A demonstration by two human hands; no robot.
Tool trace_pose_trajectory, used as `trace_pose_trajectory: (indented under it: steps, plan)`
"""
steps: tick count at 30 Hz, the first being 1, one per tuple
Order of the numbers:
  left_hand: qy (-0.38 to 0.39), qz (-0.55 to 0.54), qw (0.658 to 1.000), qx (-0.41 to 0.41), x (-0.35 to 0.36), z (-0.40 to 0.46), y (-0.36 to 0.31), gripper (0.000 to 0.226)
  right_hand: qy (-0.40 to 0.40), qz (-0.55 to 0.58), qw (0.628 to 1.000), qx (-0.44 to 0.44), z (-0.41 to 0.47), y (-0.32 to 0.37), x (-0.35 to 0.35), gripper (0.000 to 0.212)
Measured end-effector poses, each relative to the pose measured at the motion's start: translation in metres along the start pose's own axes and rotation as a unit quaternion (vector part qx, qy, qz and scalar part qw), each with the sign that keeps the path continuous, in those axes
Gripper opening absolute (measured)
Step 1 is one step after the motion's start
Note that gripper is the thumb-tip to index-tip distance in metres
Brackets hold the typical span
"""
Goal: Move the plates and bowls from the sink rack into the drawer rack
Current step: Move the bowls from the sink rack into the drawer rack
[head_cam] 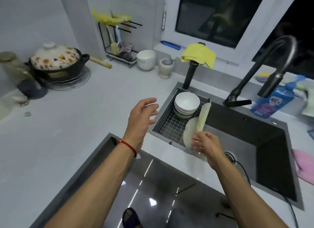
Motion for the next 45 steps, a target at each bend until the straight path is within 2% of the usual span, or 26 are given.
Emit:
trace_pose_trajectory:
  steps: [5, 11, 15, 20, 26, 30, 32, 34, 36, 38, 41, 43, 45]
  plan:
    - [0.013, 0.000, 1.000, -0.012, 0.003, 0.055, -0.006, 0.036, -0.051, -0.040, 0.998, -0.020, 0.063, 0.020, 0.007, 0.027]
    - [-0.019, 0.033, 0.998, -0.040, 0.010, 0.105, -0.004, 0.024, -0.080, -0.143, 0.986, -0.036, 0.171, 0.048, 0.025, 0.053]
    - [-0.054, 0.060, 0.994, -0.069, 0.019, 0.127, 0.004, 0.023, -0.082, -0.226, 0.970, -0.044, 0.230, 0.055, 0.035, 0.049]
    - [-0.074, 0.083, 0.989, -0.094, 0.033, 0.146, 0.010, 0.026, -0.098, -0.238, 0.963, -0.082, 0.258, 0.056, 0.038, 0.046]
    - [-0.098, 0.072, 0.987, -0.109, 0.043, 0.148, 0.016, 0.031, -0.048, -0.194, 0.962, -0.185, 0.246, 0.067, 0.020, 0.052]
    - [-0.110, 0.058, 0.986, -0.114, 0.045, 0.138, 0.027, 0.032, -0.013, -0.048, 0.986, -0.162, 0.217, 0.085, 0.021, 0.059]
    - [-0.111, 0.037, 0.985, -0.129, 0.045, 0.128, 0.035, 0.029, 0.041, -0.022, 0.988, -0.146, 0.192, 0.093, 0.036, 0.057]
    - [-0.112, 0.007, 0.981, -0.157, 0.040, 0.111, 0.045, 0.038, 0.140, -0.009, 0.980, -0.141, 0.161, 0.094, 0.061, 0.050]
    - [-0.118, -0.061, 0.975, -0.179, 0.027, 0.087, 0.055, 0.051, 0.255, 0.013, 0.960, -0.110, 0.127, 0.088, 0.092, 0.049]
    - [-0.138, -0.123, 0.967, -0.173, 0.008, 0.052, 0.065, 0.049, 0.352, 0.007, 0.933, -0.073, 0.091, 0.077, 0.121, 0.045]
    - [-0.233, -0.190, 0.941, -0.154, -0.032, -0.018, 0.086, 0.049, 0.470, -0.029, 0.882, -0.023, 0.038, 0.052, 0.157, 0.040]
    - [-0.311, -0.240, 0.908, -0.146, -0.057, -0.074, 0.100, 0.048, 0.549, -0.054, 0.834, 0.022, -0.002, 0.034, 0.177, 0.037]
    - [-0.370, -0.286, 0.874, -0.130, -0.074, -0.133, 0.112, 0.043, 0.621, -0.099, 0.773, 0.083, -0.048, 0.009, 0.196, 0.046]
Point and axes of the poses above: each hand's wrist, its own z-axis towards the middle knuckle, its own x-axis out of the palm, y = z × x, the point moved 4 cm from there along z, towards the middle knuckle, and after that the axes turned 5 degrees about z, right-handed, at the moved point
